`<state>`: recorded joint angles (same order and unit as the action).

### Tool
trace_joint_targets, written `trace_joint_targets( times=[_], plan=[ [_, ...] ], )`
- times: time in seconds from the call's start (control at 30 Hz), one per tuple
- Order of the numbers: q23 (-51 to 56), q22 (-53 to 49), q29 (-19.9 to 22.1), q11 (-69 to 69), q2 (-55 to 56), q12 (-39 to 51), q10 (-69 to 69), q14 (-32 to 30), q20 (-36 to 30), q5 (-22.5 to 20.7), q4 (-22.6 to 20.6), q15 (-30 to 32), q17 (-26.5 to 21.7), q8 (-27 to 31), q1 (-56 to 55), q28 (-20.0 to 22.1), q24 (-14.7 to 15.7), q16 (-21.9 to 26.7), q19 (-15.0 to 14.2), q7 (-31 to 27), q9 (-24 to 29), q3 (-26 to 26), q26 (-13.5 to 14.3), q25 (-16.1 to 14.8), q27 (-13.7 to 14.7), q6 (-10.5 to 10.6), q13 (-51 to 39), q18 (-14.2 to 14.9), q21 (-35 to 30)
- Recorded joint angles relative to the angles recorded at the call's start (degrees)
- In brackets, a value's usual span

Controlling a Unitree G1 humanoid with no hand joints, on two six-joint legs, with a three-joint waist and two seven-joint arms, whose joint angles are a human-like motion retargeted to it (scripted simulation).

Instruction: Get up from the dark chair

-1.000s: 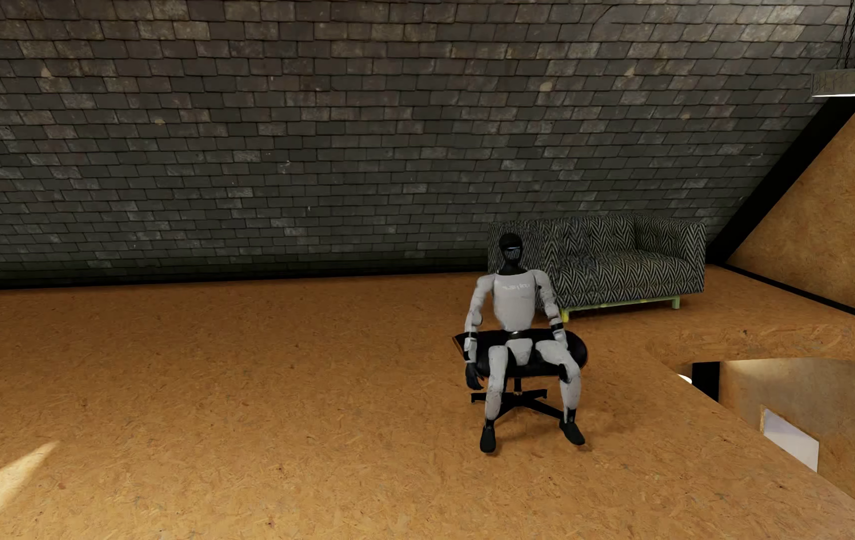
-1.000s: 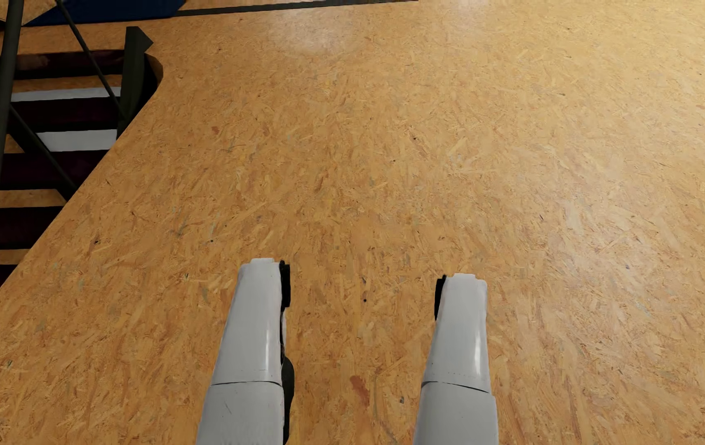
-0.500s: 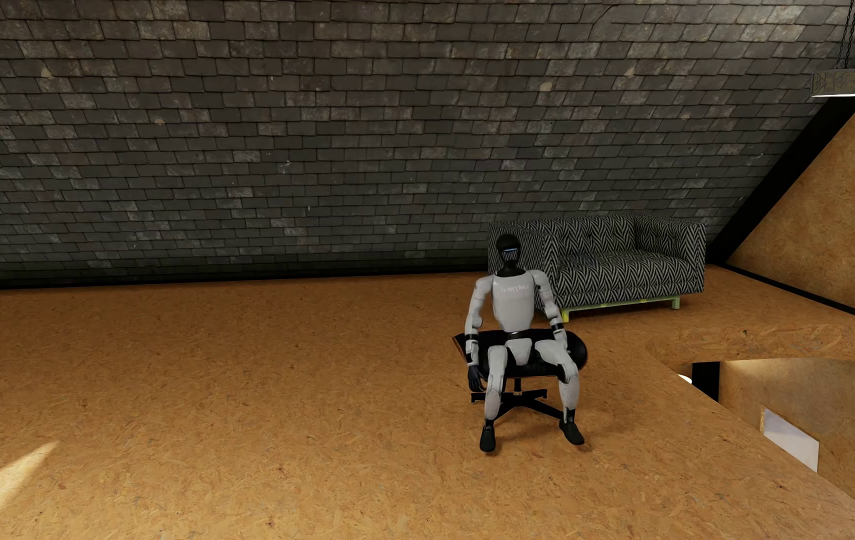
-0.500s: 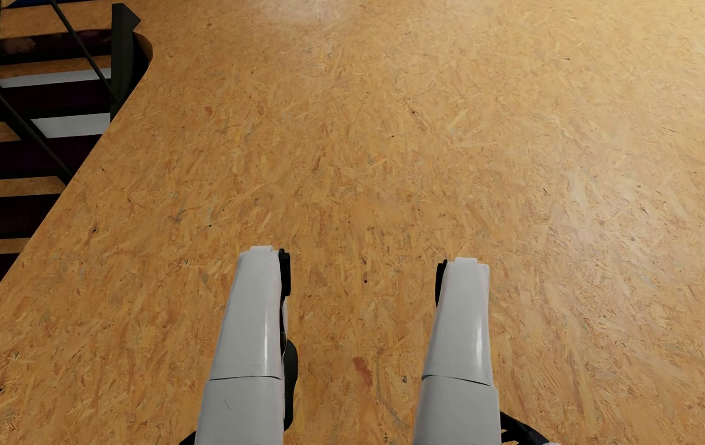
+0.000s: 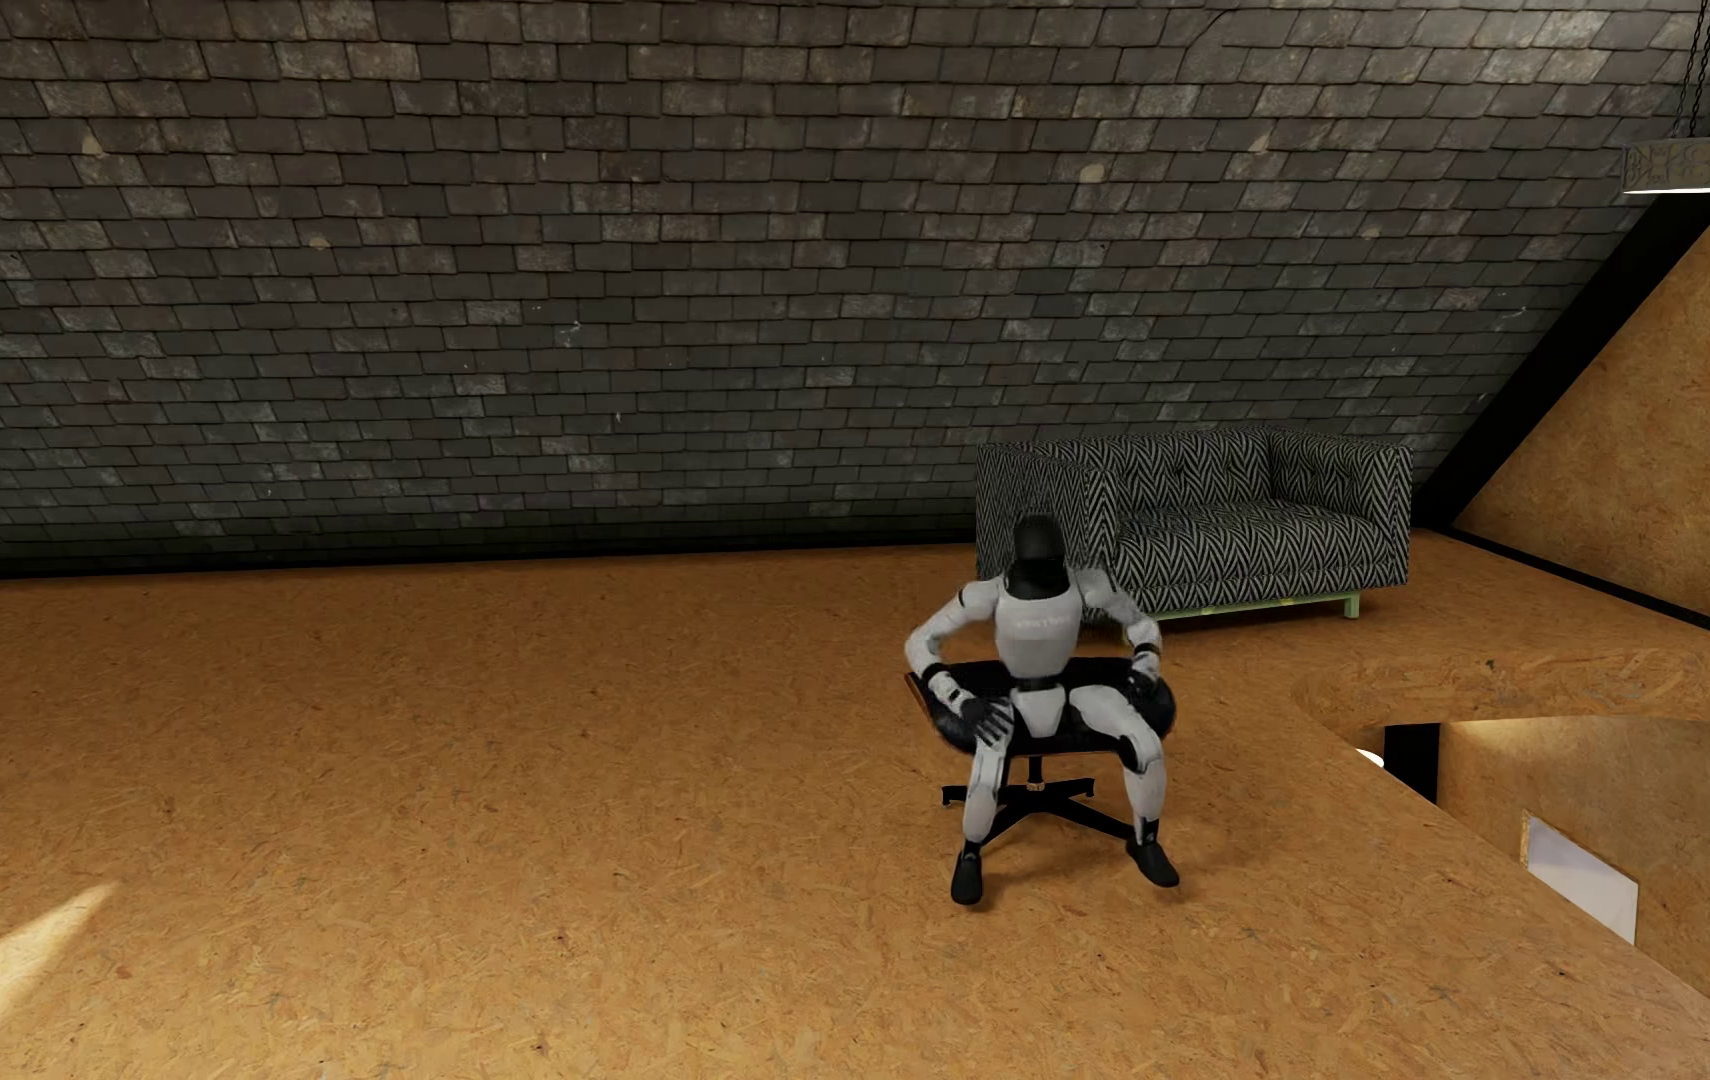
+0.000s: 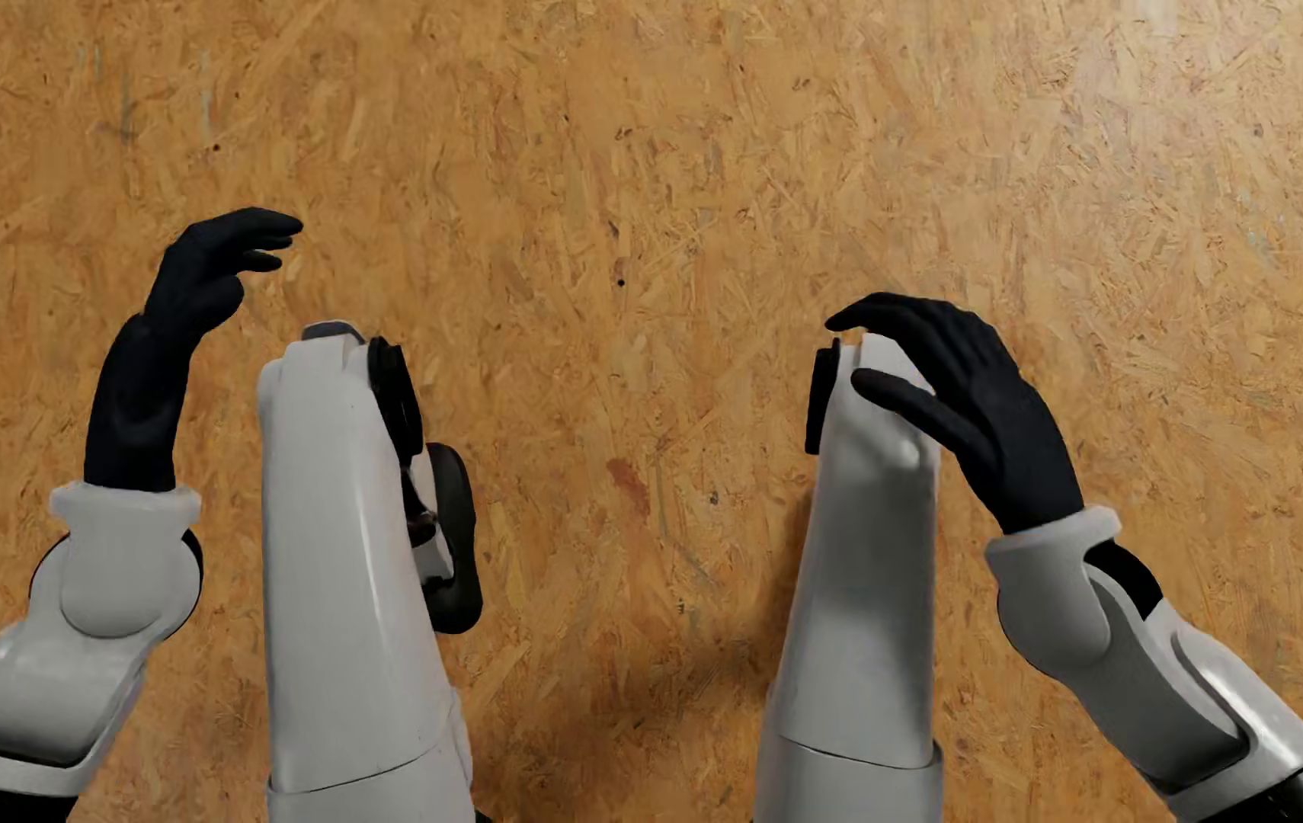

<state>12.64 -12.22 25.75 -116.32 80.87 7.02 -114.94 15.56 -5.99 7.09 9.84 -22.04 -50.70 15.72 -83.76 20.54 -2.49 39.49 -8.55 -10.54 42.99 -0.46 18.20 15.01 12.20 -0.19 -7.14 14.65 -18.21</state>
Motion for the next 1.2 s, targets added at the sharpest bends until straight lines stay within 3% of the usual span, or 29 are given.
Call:
trace_joint_targets(
  times=[0.07, 0.1, 0.13, 0.2, 0.27, 0.3, 0.37, 0.47, 0.57, 0.63, 0.7, 0.73, 0.77, 0.83, 0.9, 0.97, 1.1, 1.2],
  plan=[
    [2.7, -6.4, -5.1, 0.2, 3.3, 9.5, 0.1, 0.6, -6.5, -0.2, 0.6, -0.6, -6.7, 0.0, -3.2, -10.5, 0.3, 10.7, -0.6, -0.5, 2.7, -0.2, -0.2, 0.5, 1.4, -0.9, -19.2, 0.6, -16.3],
    [3.2, -7.9, -7.3, 0.4, 4.6, 16.2, 0.2, 1.2, -12.7, -0.4, 0.8, -0.9, -9.3, -0.2, -4.6, -13.1, 1.5, 15.8, -0.9, -0.8, 4.1, -0.3, 0.5, -0.3, 2.3, -1.0, -31.6, 0.8, -28.0],
    [3.4, -8.2, -9.6, 0.5, 6.0, 23.7, 0.3, 1.6, -20.3, -0.3, 0.6, -1.3, -10.9, -0.3, -6.0, -11.7, 3.2, 19.7, -1.2, -0.9, 5.0, -0.3, 2.0, -1.0, 3.6, -1.0, -44.6, 0.8, -40.2],
    [4.0, -7.4, -4.7, 1.4, 7.5, 41.0, 1.2, 2.5, -34.2, -0.3, 0.3, -2.2, -11.5, -0.5, -7.6, -9.3, 6.2, 24.2, -1.4, -0.6, 7.7, -0.2, 3.2, -3.3, 5.2, -0.9, -66.2, 0.3, -60.5],
    [4.0, -6.6, 0.0, 3.3, 7.6, 55.8, 3.2, 3.5, -47.6, -0.7, -0.1, -2.9, -10.0, -0.7, -7.8, -5.2, 7.4, 24.7, -1.0, -0.2, 9.6, -0.3, 5.0, -4.3, 6.0, -0.7, -76.1, 0.3, -69.6],
    [3.5, -6.6, 0.6, 4.9, 7.4, 59.1, 4.8, 3.5, -51.0, -1.1, -0.8, -2.8, -9.1, -0.9, -7.7, -5.3, 7.3, 24.4, -0.6, 0.1, 9.9, -0.3, 5.1, -3.9, 6.1, -0.7, -76.8, -0.2, -70.2],
    [0.1, -3.8, 0.3, 10.1, 5.2, 59.1, 10.1, 3.2, -51.2, -1.6, -2.2, -2.2, -6.8, -1.8, -5.7, -5.5, 6.0, 21.0, 0.3, 0.7, 9.9, -0.1, 4.4, -2.7, 6.0, -0.8, -73.6, -1.5, -66.5],
    [-11.4, 7.2, -5.1, 22.7, -2.2, 52.6, 23.0, 1.2, -46.8, -1.7, -3.7, 0.2, 0.0, -3.9, 2.3, -9.8, 1.0, 12.9, 1.6, 2.7, 7.7, -0.1, 3.0, 1.1, 6.0, -0.6, -62.9, -3.8, -57.1],
    [-31.1, 26.0, -13.2, 38.5, -14.2, 46.9, 39.8, -2.5, -42.8, -1.3, -5.4, 3.8, 12.0, -6.6, 15.2, -18.3, -7.1, 0.3, 3.3, 5.2, 4.1, 0.2, 1.6, 7.2, 7.4, -0.6, -52.1, -6.1, -47.1],
    [-47.1, 42.1, -21.1, 49.4, -23.7, 43.6, 51.5, -5.3, -40.3, -0.8, -6.2, 6.3, 22.0, -8.8, 25.3, -24.8, -12.6, -9.4, 3.9, 6.7, 0.7, 0.2, 1.1, 10.7, 8.2, -0.5, -46.2, -7.1, -41.1],
    [-59.8, 58.3, -27.7, 59.7, -33.5, 40.6, 63.0, -8.5, -39.0, -0.2, -6.5, 9.0, 29.7, -11.6, 35.9, -28.2, -18.6, -18.9, 4.1, 8.7, -3.2, 0.5, 0.1, 14.4, 8.3, -0.5, -41.0, -7.5, -37.6],
    [-63.4, 64.1, -32.6, 65.0, -38.7, 38.7, 68.8, -10.2, -38.3, -0.2, -6.7, 10.4, 32.4, -12.7, 41.2, -31.2, -20.6, -22.7, 4.3, 9.6, -5.8, 0.5, -1.5, 15.1, 7.2, -0.1, -38.3, -7.5, -35.9],
    [-66.6, 67.5, -35.0, 70.3, -44.1, 36.1, 74.9, -12.0, -37.7, 0.0, -7.4, 11.6, 34.3, -14.0, 46.8, -33.5, -21.4, -25.5, 4.6, 10.3, -8.4, 0.3, -3.6, 12.7, 4.0, 0.2, -34.9, -7.7, -33.1],
    [-69.0, 69.8, -35.9, 80.6, -54.9, 29.1, 87.0, -15.1, -34.4, -1.0, -8.8, 13.7, 35.9, -16.2, 58.7, -35.7, -19.3, -27.5, 6.3, 11.4, -14.1, -0.1, -7.0, 6.6, -1.7, 0.8, -26.9, -9.1, -27.2],
    [-66.3, 70.2, -36.9, 89.8, -64.7, 20.9, 97.3, -17.4, -29.8, -2.8, -9.6, 15.3, 34.1, -18.2, 69.3, -35.0, -14.1, -26.8, 7.8, 12.2, -20.3, -0.2, -9.1, 2.3, -2.1, 1.1, -19.2, -10.2, -22.2],
    [-61.9, 69.9, -36.9, 96.8, -72.2, 13.2, 105.7, -18.9, -24.9, -3.9, -9.9, 16.2, 31.3, -19.6, 77.8, -32.9, -9.2, -25.0, 8.6, 13.4, -26.9, -0.2, -10.4, 0.6, -1.8, 1.2, -12.2, -10.7, -18.1],
    [-61.8, 72.3, -35.0, 105.4, -84.7, 2.6, 112.3, -17.6, -16.7, -4.4, -10.0, 16.0, 28.4, -23.0, 89.7, -29.5, -6.9, -23.4, 8.6, 15.6, -34.5, -0.9, -8.9, -1.7, -0.8, 1.5, -1.3, -9.7, -7.2],
    [-73.1, 80.1, -29.6, 107.5, -90.8, -0.3, 114.8, -16.9, -14.4, -4.2, -10.4, 14.6, 29.9, -24.9, 95.5, -29.1, -7.0, -24.2, 8.5, 16.8, -37.7, -1.5, -10.3, -4.5, -4.7, 2.1, 2.5, -8.9, -2.4]
  ],
)
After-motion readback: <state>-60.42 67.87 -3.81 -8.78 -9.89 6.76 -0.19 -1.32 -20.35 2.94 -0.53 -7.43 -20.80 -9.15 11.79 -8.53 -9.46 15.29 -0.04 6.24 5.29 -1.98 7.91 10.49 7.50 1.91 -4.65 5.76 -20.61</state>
